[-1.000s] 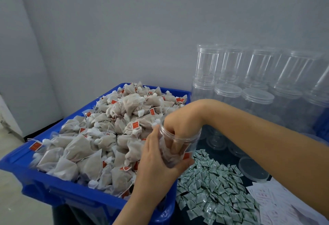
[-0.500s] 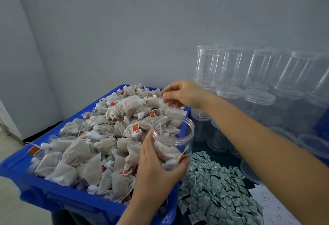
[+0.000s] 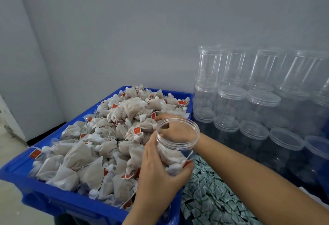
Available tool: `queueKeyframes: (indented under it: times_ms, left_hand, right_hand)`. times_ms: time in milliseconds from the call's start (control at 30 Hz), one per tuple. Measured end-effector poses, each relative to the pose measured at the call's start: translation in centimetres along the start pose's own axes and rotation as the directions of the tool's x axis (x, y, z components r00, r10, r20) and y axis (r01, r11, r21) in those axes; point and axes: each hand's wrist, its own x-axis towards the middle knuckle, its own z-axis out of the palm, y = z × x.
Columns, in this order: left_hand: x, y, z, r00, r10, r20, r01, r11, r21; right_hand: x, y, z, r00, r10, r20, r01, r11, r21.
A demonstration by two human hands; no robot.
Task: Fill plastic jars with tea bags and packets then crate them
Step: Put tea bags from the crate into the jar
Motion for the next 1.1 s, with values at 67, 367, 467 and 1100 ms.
queueKeyframes:
  times_ms: [67, 367, 467, 1100]
  left_hand:
    - [0.0, 0.0, 0.0, 1.0, 0.001, -0.002, -0.001, 1.0, -0.005]
    - [0.0, -0.2, 0.1, 1.0, 0.009, 0.009, -0.009, 1.0, 0.009]
    - [0.1, -0.3, 0.0, 1.0, 0.011, -0.008, -0.011, 1.0, 0.009]
    - [-0.1, -0.5, -0.1, 0.998, -0.047, 0.041, 0.049, 0.998, -0.03]
  right_hand:
    - [0.4, 0.1, 0.0, 0.999, -0.022, -0.047, 0.018, 0.996, -0.083]
    - [1.0, 0.2, -0.6, 0.99, -0.138, -0.015, 0.135, 0.983, -0.123]
    - [1.5, 0.0, -0.3, 0.988, -0.157, -0.013, 0.156, 0.985, -0.068]
    - [-3.5, -4.3, -8.7, 0.935, 0.027, -0.354, 0.168, 0.844, 0.509]
